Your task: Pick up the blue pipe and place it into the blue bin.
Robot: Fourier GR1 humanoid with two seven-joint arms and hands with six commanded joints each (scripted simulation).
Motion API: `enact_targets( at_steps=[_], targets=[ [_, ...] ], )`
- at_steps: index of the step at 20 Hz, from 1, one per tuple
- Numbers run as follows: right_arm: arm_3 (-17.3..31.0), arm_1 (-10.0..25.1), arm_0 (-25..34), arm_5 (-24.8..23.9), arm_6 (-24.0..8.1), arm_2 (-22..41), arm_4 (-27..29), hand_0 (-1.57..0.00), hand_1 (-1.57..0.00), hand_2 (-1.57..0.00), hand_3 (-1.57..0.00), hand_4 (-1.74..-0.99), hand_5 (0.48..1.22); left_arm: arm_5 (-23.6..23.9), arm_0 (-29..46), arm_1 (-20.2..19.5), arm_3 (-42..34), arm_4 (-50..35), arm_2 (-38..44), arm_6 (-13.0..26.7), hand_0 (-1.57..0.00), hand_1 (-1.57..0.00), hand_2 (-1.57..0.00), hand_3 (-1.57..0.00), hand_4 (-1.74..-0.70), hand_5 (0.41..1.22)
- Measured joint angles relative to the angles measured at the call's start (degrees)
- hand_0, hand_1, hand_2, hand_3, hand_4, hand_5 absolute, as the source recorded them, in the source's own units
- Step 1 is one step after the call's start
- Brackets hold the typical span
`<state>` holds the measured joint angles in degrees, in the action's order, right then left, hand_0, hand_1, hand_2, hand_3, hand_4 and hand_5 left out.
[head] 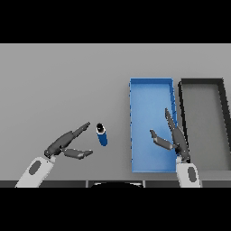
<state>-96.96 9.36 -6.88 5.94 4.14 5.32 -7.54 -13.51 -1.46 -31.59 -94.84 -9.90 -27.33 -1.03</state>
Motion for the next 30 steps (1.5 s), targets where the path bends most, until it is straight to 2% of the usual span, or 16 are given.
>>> enact_targets(
  at_steps=[4,6,8,11,13,15,16,18,19,20,21,22,24,27,28,30],
  targets=[
    [0.73,-0.16,0.10,-0.13,-0.02,-0.58,0.47,0.00,0.00,0.00,0.00,-1.305,0.652,2.66,-1.51,5.05,2.92,4.26,-2.42,-1.89,0.00,0.00,0.00,0.00,-1.22,0.495],
    [-0.59,-0.44,-0.36,-0.22,-0.84,-0.50,0.88,0.00,0.00,0.00,0.00,-1.309,0.651,3.80,-2.75,7.36,4.00,5.22,-3.09,-1.58,0.00,0.00,0.00,0.00,-1.23,0.502],
    [-0.65,-0.37,-1.13,-0.10,0.13,-0.06,0.23,0.00,0.00,0.00,0.00,-1.318,0.654,4.68,-3.63,9.91,6.67,6.25,-3.76,-1.40,0.00,0.00,0.00,0.00,-1.22,0.502],
    [-1.11,-0.24,-0.95,-0.38,-0.56,0.03,-0.26,0.00,0.00,0.00,0.00,-1.320,0.659,4.91,-6.57,12.99,10.41,6.66,-3.84,-2.04,0.00,0.00,0.00,0.00,-1.19,0.496],
    [-0.92,-0.01,-1.12,-0.25,-0.96,-0.50,0.32,0.00,0.00,0.00,0.00,-1.326,0.665,5.47,-7.93,13.98,13.48,8.78,-4.29,-4.21,0.00,0.00,0.00,0.00,-1.16,0.490],
    [-1.37,-0.15,-1.34,-0.31,-1.14,-0.39,0.36,0.00,0.00,0.00,0.00,-1.319,0.665,6.48,-7.62,15.77,14.10,10.00,-5.39,-5.32,0.00,0.00,0.00,0.00,-1.18,0.500],
    [-1.11,-0.32,-1.51,-0.68,-1.33,-0.11,-0.39,0.00,0.00,0.00,0.00,-1.319,0.664,6.03,-8.64,16.91,14.97,8.85,-4.96,-4.36,0.00,0.00,0.00,0.00,-1.19,0.512],
    [-1.89,-0.43,-1.85,-0.81,-0.86,-0.18,-0.14,0.00,0.00,0.00,0.00,-1.322,0.664,5.02,-9.37,18.56,16.70,7.10,-4.47,-4.38,0.00,0.00,-0.08,-0.07,-1.24,0.566],
    [-1.91,0.04,-1.28,-0.55,-1.69,-0.64,0.38,0.00,0.00,0.00,0.00,-1.320,0.664,4.66,-9.82,19.26,17.67,6.61,-4.27,-4.62,0.00,-0.09,-0.21,-0.20,-1.28,0.607],
    [-1.82,0.04,-1.40,-0.36,-1.84,-0.60,0.53,0.00,0.00,0.00,0.00,-1.319,0.663,4.69,-9.60,19.96,18.01,6.47,-4.40,-5.33,-0.09,-0.25,-0.39,-0.47,-1.31,0.730],
    [-1.75,-0.40,-1.48,-0.29,-1.62,-0.19,0.43,0.00,0.00,0.00,0.00,-1.322,0.666,4.27,-9.33,20.10,17.88,5.28,-3.90,-5.23,-0.34,-0.50,-0.63,-0.69,-1.39,0.828],
    [-1.27,0.13,-1.36,-0.02,-1.37,-0.82,0.95,0.00,0.00,0.00,0.00,-1.319,0.666,3.96,-8.87,20.39,17.89,4.14,-3.41,-5.97,-0.59,-0.71,-0.82,-0.84,-1.45,0.906],
    [-1.51,0.29,-0.72,-0.39,-1.75,-0.71,0.32,0.00,0.00,0.00,0.00,-1.309,0.664,3.49,-8.70,21.93,17.29,3.81,-3.99,-5.09,-0.94,-1.02,-1.09,-1.10,-1.55,1.020],
    [-0.43,0.19,-1.13,-0.41,-0.77,-0.72,0.03,0.00,0.00,0.00,0.00,-1.302,0.666,3.90,-8.32,21.66,16.94,4.49,-4.42,-5.74,-1.25,-1.29,-1.32,-1.31,-1.64,1.118],
    [-0.68,0.32,-1.39,-0.53,-0.78,-0.85,0.00,0.00,0.00,0.00,0.00,-1.294,0.666,4.80,-8.36,21.90,17.14,5.40,-4.83,-6.97,-1.31,-1.35,-1.37,-1.35,-1.66,1.139],
    [-0.49,0.03,-0.70,-0.69,-0.94,-0.31,-0.66,0.00,0.00,0.00,0.00,-1.281,0.663,5.32,-8.16,22.23,15.64,5.49,-5.37,-6.52,-1.41,-1.43,-1.44,-1.40,-1.68,1.168]
  ],
)
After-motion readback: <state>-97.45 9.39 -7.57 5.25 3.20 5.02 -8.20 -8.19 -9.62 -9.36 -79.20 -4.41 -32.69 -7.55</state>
